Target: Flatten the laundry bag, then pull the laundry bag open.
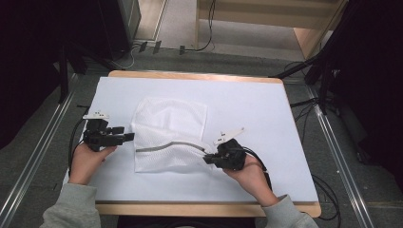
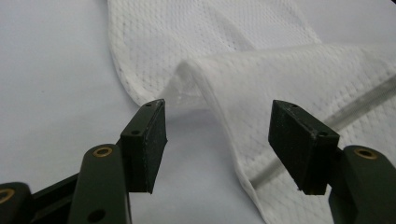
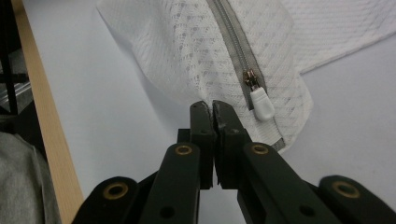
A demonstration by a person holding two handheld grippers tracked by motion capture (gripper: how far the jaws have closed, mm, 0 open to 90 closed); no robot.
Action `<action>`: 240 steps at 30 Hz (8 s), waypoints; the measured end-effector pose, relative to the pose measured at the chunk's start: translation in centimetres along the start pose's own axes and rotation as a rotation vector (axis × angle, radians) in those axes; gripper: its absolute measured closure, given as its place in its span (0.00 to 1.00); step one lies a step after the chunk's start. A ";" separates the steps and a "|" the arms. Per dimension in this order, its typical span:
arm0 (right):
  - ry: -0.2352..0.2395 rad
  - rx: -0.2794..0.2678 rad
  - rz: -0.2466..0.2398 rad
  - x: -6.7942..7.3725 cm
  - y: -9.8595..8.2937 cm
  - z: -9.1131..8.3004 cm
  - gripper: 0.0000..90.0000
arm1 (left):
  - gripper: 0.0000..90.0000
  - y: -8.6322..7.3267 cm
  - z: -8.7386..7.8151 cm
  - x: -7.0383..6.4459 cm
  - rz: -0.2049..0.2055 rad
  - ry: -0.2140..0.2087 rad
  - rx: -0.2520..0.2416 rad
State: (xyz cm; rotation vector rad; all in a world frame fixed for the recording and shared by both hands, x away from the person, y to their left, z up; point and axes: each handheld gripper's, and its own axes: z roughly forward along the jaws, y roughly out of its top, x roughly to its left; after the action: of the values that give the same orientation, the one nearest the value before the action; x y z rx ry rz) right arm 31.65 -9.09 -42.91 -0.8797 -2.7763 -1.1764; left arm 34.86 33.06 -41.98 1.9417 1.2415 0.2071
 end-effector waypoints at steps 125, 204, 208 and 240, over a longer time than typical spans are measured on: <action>-0.305 -0.109 0.284 -16.9 4.8 3.5 0.85 | 0.70 -1.3 2.8 -3.2 -0.045 -0.184 0.137; -0.198 -0.072 0.182 -6.8 -2.0 -0.3 0.74 | 0.62 5.7 7.8 2.4 -0.090 -0.066 0.094; -0.191 -0.080 0.179 -6.6 -2.2 -0.5 0.67 | 0.55 5.7 7.3 1.6 -0.061 -0.075 0.100; -0.165 -0.121 0.185 -6.1 -3.5 -1.5 0.55 | 0.42 3.3 4.9 -4.5 0.088 -0.129 0.101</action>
State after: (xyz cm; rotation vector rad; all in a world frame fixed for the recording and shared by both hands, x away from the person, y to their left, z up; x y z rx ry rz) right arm 34.77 -15.04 -45.41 -1.2686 -2.6933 -1.3063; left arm 37.40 26.05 -41.74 2.0643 1.1023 0.0633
